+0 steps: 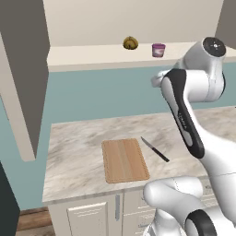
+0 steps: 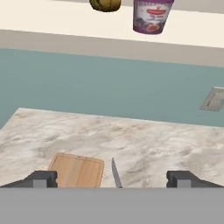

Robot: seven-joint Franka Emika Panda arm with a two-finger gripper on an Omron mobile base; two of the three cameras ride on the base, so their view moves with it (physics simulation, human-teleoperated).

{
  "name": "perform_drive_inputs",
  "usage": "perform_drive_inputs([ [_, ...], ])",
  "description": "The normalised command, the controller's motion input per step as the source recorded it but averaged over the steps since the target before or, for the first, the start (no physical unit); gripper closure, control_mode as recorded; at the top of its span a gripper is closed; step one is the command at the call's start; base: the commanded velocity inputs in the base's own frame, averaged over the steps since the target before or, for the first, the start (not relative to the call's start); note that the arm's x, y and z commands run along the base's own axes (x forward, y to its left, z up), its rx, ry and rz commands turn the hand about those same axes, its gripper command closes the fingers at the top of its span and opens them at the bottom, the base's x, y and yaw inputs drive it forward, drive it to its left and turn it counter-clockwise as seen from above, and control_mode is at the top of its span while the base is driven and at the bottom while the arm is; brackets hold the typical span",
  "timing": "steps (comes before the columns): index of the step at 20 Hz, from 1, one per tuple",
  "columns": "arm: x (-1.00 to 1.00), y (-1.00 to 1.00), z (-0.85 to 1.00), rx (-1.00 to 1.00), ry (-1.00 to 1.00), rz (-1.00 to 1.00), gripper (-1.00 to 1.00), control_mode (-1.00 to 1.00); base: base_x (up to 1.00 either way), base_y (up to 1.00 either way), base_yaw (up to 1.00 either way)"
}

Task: Pick the bread, place it on the cutting board, pick the jam, place it on the counter, and close the cabinet.

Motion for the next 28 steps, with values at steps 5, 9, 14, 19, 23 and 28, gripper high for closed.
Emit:
perform_drive_inputs([
  [5, 0.00, -0.17, 0.40, 0.00, -0.09, 0.00, -1.00, -1.00, 0.00, 0.00, 0.00],
  [9, 0.00, -0.16, 0.35, 0.00, -0.05, 0.00, -1.00, -1.00, 0.00, 0.00, 0.00],
  [14, 0.04, -0.03, 0.20, 0.00, -0.02, 0.00, -1.00, -1.00, 0.00, 0.00, 0.00],
  [19, 0.18, -0.03, 0.16, 0.00, -0.02, 0.00, -1.00, -1.00, 0.00, 0.00, 0.00],
  [23, 0.28, -0.03, 0.14, 0.00, -0.01, 0.00, -1.00, -1.00, 0.00, 0.00, 0.00],
  [28, 0.34, -0.10, 0.01, 0.00, 0.00, 0.00, -1.00, -1.00, 0.00, 0.00, 0.00],
])
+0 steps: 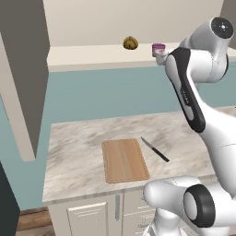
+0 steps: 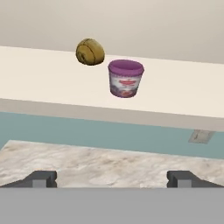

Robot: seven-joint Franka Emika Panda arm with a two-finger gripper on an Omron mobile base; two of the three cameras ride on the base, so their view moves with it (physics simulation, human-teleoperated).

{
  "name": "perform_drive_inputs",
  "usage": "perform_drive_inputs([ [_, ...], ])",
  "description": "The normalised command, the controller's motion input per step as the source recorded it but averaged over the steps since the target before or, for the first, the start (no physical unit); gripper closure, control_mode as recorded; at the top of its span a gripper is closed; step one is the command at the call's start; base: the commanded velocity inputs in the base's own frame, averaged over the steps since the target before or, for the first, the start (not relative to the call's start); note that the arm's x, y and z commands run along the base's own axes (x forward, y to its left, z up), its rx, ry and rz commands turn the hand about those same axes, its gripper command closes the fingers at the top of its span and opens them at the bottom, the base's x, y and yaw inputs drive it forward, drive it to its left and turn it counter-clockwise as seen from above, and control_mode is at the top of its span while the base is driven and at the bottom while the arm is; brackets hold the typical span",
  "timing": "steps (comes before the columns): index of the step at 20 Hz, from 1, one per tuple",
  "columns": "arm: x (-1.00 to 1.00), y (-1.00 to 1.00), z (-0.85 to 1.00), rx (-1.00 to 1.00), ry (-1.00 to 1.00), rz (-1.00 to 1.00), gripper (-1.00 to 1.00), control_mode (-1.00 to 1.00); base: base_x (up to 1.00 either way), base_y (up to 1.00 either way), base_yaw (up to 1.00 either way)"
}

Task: Pick the bread, place it on the cutting board, pick the jam, place it on the counter, and close the cabinet.

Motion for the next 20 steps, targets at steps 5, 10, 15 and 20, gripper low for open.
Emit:
perform_drive_inputs([
  [5, 0.39, -0.09, 0.00, 0.00, 0.00, 0.00, -1.00, -1.00, 0.00, 0.00, 0.00],
  [10, 0.42, -0.04, 0.00, 0.00, 0.00, 0.00, -1.00, -1.00, 0.00, 0.00, 0.00],
  [15, 0.43, 0.00, 0.00, 0.00, 0.00, 0.00, -1.00, -1.00, 0.00, 0.00, 0.00],
  [20, 0.44, 0.00, 0.00, 0.00, 0.00, 0.00, -1.00, -1.00, 0.00, 0.00, 0.00],
])
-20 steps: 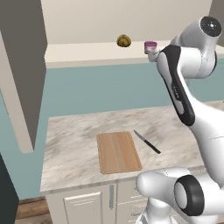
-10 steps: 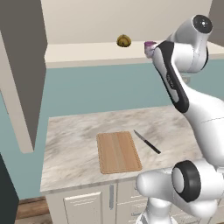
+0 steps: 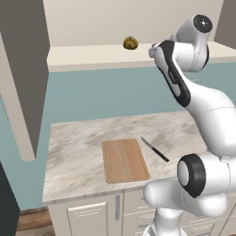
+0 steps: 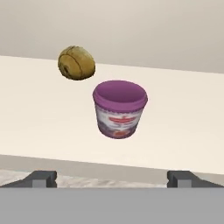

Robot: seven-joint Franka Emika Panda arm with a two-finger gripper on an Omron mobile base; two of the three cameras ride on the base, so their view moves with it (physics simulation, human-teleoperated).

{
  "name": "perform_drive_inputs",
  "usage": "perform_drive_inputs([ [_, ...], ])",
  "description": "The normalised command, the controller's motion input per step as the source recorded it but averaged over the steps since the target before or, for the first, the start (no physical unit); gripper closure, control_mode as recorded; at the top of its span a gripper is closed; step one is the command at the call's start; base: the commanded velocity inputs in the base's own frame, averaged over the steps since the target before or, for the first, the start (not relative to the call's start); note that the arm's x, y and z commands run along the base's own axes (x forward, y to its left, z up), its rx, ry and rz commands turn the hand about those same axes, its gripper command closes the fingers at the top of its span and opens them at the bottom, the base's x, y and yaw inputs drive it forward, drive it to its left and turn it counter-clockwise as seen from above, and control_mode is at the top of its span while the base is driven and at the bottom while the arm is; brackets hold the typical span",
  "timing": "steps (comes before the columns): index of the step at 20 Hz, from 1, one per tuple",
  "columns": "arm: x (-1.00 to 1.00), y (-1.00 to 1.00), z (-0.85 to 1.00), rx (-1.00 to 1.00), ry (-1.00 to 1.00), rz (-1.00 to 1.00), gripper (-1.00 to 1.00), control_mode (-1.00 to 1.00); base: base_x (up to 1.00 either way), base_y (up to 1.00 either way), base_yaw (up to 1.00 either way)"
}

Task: Pick the bread, place it on the cutting board, pick the jam, place it on the counter, and close the cabinet.

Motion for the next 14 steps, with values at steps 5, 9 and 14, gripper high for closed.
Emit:
perform_drive_inputs([
  [5, 0.37, 0.00, 0.00, 0.00, 0.00, 0.00, -1.00, -1.00, 0.00, 0.00, 0.00],
  [9, 0.32, 0.00, 0.00, 0.00, 0.00, 0.00, -1.00, -1.00, 0.00, 0.00, 0.00],
  [14, 0.26, 0.00, 0.02, 0.00, 0.00, 0.00, -1.00, -1.00, 0.00, 0.00, 0.00],
])
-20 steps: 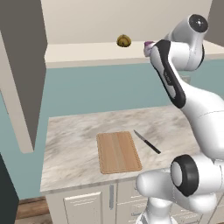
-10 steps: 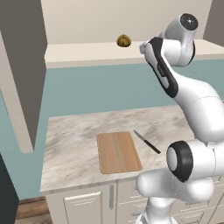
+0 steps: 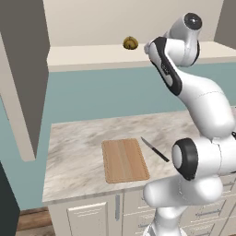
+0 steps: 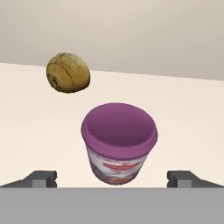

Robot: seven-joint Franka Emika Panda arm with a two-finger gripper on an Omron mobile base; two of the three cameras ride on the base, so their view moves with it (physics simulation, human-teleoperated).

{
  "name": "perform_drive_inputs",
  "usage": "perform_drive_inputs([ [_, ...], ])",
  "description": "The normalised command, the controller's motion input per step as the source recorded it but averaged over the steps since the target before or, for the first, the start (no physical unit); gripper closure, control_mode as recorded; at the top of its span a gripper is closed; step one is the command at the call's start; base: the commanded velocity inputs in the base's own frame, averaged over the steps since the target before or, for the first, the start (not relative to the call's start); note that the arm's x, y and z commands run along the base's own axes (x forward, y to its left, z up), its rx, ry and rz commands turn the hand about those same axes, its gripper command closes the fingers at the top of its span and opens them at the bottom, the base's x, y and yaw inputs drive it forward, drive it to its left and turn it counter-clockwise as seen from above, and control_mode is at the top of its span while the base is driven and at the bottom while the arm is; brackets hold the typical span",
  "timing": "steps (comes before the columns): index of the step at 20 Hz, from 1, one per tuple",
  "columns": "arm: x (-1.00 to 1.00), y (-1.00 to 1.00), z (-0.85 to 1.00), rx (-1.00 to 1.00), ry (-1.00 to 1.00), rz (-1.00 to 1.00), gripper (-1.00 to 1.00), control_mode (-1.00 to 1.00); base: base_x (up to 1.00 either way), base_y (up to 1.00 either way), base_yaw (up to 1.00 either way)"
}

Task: Pick the bread, place it on the cutting board, pick the jam, place it on the counter, and close the cabinet.

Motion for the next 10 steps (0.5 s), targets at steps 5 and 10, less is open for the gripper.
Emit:
perform_drive_inputs([
  [5, 0.29, 0.00, 0.04, 0.00, 0.00, 0.00, -1.00, -1.00, 0.00, 0.00, 0.00],
  [10, 0.24, 0.00, 0.01, 0.00, 0.00, 0.00, -1.00, -1.00, 0.00, 0.00, 0.00],
])
